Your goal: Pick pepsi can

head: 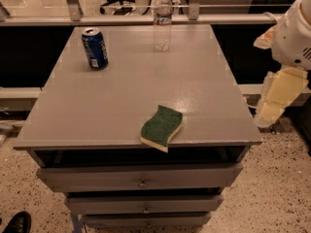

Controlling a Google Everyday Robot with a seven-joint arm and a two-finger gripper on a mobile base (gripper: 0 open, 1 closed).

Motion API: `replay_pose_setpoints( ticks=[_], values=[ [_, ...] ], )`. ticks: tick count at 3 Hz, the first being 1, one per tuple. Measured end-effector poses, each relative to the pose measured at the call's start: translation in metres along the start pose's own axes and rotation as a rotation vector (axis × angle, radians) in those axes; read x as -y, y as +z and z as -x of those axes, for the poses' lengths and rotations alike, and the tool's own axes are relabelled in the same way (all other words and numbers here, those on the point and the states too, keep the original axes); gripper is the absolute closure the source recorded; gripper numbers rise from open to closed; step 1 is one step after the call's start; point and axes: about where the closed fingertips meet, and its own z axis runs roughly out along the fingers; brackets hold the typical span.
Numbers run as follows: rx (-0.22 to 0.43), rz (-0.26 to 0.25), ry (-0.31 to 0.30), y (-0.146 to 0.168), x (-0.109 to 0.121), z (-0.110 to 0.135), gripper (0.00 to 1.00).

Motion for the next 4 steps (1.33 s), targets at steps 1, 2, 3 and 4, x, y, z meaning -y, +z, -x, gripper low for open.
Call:
replay_pose_setpoints(
  ticks=[1, 2, 3, 4],
  values=[
    [0.068, -0.032, 0.004, 0.025, 0.028, 0.024, 0.00],
    [0.152, -0.066, 0.018, 0.051, 0.061, 0.050, 0.00],
    [0.261, -0.084, 0.058, 0.075, 0.096, 0.072, 0.00],
    [0.278, -0.085, 0.064, 0.076, 0.096, 0.076, 0.00]
  ],
)
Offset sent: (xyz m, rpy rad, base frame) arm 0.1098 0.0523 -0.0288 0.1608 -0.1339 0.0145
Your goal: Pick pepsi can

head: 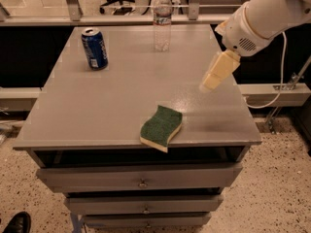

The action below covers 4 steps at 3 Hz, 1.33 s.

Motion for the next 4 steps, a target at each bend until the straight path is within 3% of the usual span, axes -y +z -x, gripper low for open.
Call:
replay_pose_setpoints(
  ticks=[1, 2, 3, 4],
  values=[
    [0.156, -0.013, 0.056, 0.018, 0.003, 0.041, 0.00],
    [0.361, -0.007, 0.144, 0.047, 0.018, 0.098, 0.00],
    [0.492, 0.016, 0.204, 0.072, 0.026, 0.136, 0.00],
    [0.588, 0.069, 0.243, 0.109, 0.020, 0.180, 0.00]
  ],
)
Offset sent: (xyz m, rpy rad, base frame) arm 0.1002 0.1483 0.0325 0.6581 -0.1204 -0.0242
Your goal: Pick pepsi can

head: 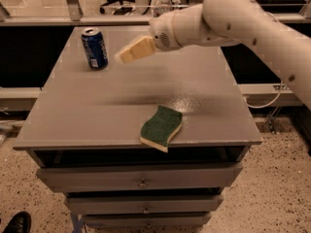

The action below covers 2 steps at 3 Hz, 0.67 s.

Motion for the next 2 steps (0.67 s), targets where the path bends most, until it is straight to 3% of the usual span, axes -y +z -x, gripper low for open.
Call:
replay_pose_setpoints(
  ticks=[2],
  values=[
    [0.081, 0.076, 0.011, 0.083, -0.016, 0.013, 0.00]
  ],
)
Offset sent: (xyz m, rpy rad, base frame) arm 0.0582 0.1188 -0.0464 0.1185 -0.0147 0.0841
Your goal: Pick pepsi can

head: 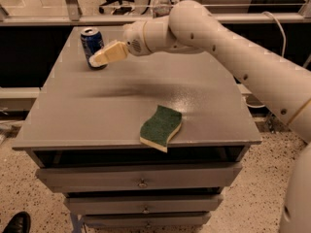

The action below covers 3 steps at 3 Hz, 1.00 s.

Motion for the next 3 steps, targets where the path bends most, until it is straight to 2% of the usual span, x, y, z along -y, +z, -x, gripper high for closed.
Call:
replay_pose_setpoints(
  ticks=[2, 3],
  values=[
    [0.033, -0.010, 0.033, 0.052, 0.023, -0.009, 0.00],
    [0.044, -0.006, 0.050, 0.070, 0.028, -0.009, 0.00]
  ],
)
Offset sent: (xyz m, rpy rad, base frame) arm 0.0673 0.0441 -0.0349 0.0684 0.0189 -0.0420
